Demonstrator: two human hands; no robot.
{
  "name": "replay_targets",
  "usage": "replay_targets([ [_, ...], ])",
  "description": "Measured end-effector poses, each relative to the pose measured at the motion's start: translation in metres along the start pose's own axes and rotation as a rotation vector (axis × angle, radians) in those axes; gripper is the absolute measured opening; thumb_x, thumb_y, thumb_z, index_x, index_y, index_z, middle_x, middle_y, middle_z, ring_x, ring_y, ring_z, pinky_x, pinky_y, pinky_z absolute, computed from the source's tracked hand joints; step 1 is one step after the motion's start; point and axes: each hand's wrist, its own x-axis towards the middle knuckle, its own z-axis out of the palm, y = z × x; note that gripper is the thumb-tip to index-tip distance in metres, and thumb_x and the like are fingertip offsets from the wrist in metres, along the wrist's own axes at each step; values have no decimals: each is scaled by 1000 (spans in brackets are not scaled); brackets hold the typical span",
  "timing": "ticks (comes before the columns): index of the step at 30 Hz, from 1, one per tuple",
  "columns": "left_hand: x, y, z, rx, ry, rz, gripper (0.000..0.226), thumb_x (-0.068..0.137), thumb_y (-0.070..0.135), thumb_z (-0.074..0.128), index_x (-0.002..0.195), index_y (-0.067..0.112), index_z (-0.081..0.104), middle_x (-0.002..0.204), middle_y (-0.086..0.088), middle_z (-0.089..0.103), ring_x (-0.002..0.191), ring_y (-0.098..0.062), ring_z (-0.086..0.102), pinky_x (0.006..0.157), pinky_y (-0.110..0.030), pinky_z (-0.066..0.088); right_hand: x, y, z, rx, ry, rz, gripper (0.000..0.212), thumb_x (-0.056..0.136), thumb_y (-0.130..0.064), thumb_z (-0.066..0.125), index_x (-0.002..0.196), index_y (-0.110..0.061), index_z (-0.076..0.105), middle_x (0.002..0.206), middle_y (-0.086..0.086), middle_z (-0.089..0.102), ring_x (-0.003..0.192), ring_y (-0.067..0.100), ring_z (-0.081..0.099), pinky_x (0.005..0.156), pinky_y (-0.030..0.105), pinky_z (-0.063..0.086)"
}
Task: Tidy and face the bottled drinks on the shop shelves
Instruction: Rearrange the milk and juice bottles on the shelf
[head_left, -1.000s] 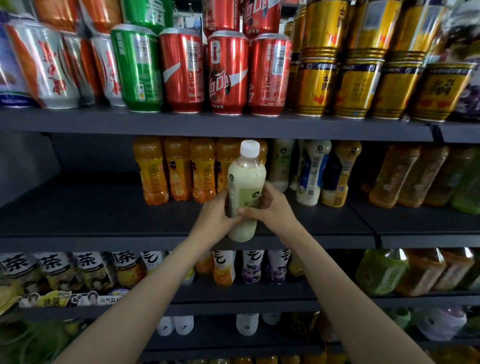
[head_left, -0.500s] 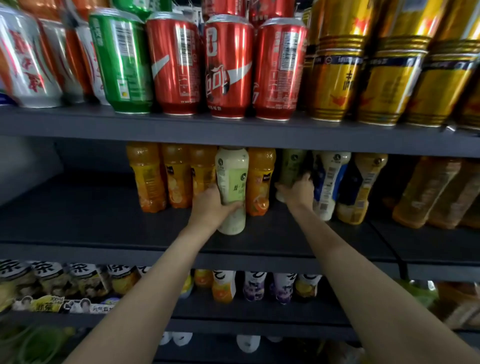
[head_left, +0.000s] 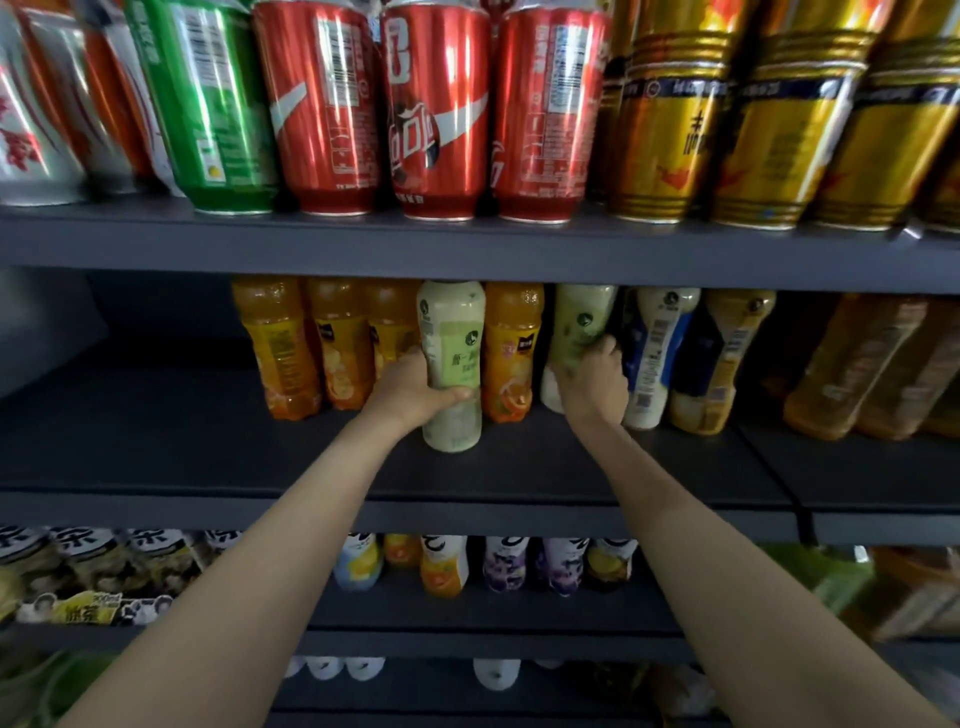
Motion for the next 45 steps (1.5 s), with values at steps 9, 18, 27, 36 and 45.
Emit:
replay_targets([
  [9, -49, -6, 29, 49, 539, 138, 54, 82, 22, 69, 126, 4, 43, 125, -15, 43, 118, -29, 42, 100, -37, 38, -71, 28, -51, 115, 31, -115, 65, 82, -33, 71, 128, 0, 37, 123, 16, 56, 112, 34, 55, 82, 43, 48],
  [18, -85, 11, 44, -254, -427, 191, 69, 80, 37, 69, 140, 20, 37, 140, 4, 45, 127, -12, 43, 108, -33, 35, -102, 30, -92, 640, -305, 28, 50, 73, -17, 80, 116, -10, 55, 114, 6, 66, 104, 20, 64, 86, 36, 55],
  [27, -120, 6, 14, -83, -89, 287, 62, 71, 33, 79, 125, 16, 51, 112, 4, 56, 99, -9, 53, 75, -17, 43, -129, -8, -86, 960, -331, 289, 27, 81, -21, 74, 100, -11, 58, 107, 8, 66, 96, 20, 65, 82, 33, 56],
  [36, -127, 6, -32, -700, -472, -61, 52, 75, 43, 62, 117, 12, 56, 116, -4, 65, 104, -14, 63, 87, -26, 52, -136, -26, -95, 1398, -470, 321, 30, 84, -7, 66, 112, -3, 56, 106, 12, 67, 102, 25, 64, 89, 39, 53],
  [45, -133, 5, -26, -35, -4, 386, 60, 68, 32, 81, 118, 20, 50, 111, 7, 51, 100, -9, 50, 70, -15, 39, -146, -17, -88, 1349, -564, 573, 33, 82, -20, 71, 105, -8, 51, 104, 19, 58, 93, 30, 58, 79, 43, 53],
])
